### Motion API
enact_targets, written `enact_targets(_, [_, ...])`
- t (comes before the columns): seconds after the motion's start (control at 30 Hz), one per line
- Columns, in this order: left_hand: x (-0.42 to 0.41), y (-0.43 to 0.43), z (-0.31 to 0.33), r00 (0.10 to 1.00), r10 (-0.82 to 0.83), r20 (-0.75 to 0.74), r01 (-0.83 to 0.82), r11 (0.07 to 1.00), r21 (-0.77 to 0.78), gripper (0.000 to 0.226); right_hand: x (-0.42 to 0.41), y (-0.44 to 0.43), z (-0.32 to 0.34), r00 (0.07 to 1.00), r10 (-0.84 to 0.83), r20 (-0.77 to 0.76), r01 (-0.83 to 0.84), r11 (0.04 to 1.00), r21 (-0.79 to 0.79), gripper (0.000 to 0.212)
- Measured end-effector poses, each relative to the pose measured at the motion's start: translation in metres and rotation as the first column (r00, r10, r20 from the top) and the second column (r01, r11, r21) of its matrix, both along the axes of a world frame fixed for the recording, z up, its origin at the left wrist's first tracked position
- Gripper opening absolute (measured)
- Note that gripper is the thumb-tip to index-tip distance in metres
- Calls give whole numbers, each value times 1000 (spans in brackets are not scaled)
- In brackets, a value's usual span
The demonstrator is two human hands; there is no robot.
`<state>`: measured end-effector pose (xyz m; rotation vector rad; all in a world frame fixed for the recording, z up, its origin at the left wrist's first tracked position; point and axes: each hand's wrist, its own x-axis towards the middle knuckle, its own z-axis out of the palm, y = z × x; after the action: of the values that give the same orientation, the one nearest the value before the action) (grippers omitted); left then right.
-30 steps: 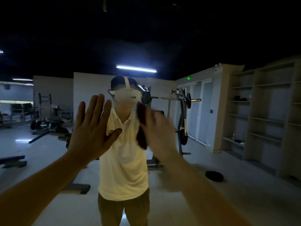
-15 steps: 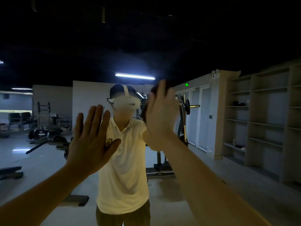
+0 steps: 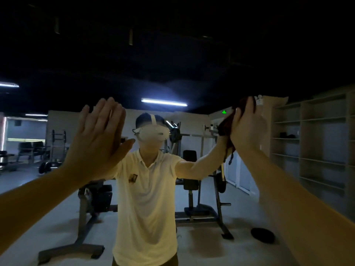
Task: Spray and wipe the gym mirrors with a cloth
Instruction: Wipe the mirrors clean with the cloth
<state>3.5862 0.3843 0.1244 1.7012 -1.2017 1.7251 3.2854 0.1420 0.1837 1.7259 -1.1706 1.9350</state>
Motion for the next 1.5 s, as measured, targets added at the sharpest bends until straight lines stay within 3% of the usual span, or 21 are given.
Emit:
enact_targets(0.07, [2, -3, 14, 1000, 3, 0, -3, 1000, -1, 94, 20, 11, 8, 992, 21, 128, -26, 999, 39, 54])
enact_targets(0.13, [2, -13, 15, 1000, 5, -22, -5, 1000, 10, 95, 54, 38, 9, 992, 46, 117, -46, 999, 3, 55])
enact_targets(0.23, [4, -25, 9, 999, 6, -43, -7, 1000, -29, 95, 117, 91, 3, 992, 63, -107, -82, 979, -185, 57])
enact_targets(0.33, [3, -22, 10, 1000, -5, -24, 4, 999, -33, 96, 149, 119, 0, 932, 91, -350, -212, 921, -326, 59])
enact_targets(0.43, [3, -21, 10, 999, 3, -39, -4, 1000, -13, 96, 121, 95, 10, 881, -49, -471, -172, 894, -414, 56])
enact_targets(0.53, [6, -20, 10, 999, -4, -39, 4, 1000, -12, 95, 60, 49, 28, 937, -103, -333, -15, 942, -334, 50])
enact_targets(0.67, [9, -23, 10, 1000, -8, -29, 8, 1000, -24, 94, -4, 7, 50, 991, -133, -9, 133, 989, -59, 48])
enact_targets(0.73, [8, -24, 10, 999, 8, -32, -9, 1000, -25, 94, 10, 10, 60, 988, -105, 117, 103, 994, 22, 47])
enact_targets(0.8, [8, -25, 9, 999, 28, -33, -28, 999, -21, 93, 49, 31, 66, 991, -12, 135, 14, 1000, -19, 45])
enact_targets(0.97, [8, -25, 10, 999, 19, -32, -20, 1000, -21, 94, 157, 116, 49, 985, 94, -143, -132, 948, -289, 55])
enact_targets(1.07, [6, -22, 9, 1000, 16, -24, -16, 1000, -18, 95, 172, 132, 37, 917, -16, -399, -192, 858, -476, 55])
enact_targets(1.17, [7, -22, 10, 1000, 12, -28, -12, 1000, -12, 96, 138, 103, 48, 868, -99, -487, -198, 830, -521, 56])
enact_targets(1.23, [9, -23, 10, 999, 16, -36, -16, 1000, -8, 96, 101, 72, 59, 909, -50, -413, -148, 889, -434, 53])
enact_targets(1.37, [10, -24, 9, 999, 25, -33, -25, 1000, -6, 96, 36, 19, 78, 995, -58, -79, 37, 970, -239, 48])
enact_targets(1.5, [9, -26, 9, 999, 41, -31, -42, 999, -20, 97, 54, 31, 101, 989, 16, 147, -6, 998, -68, 47])
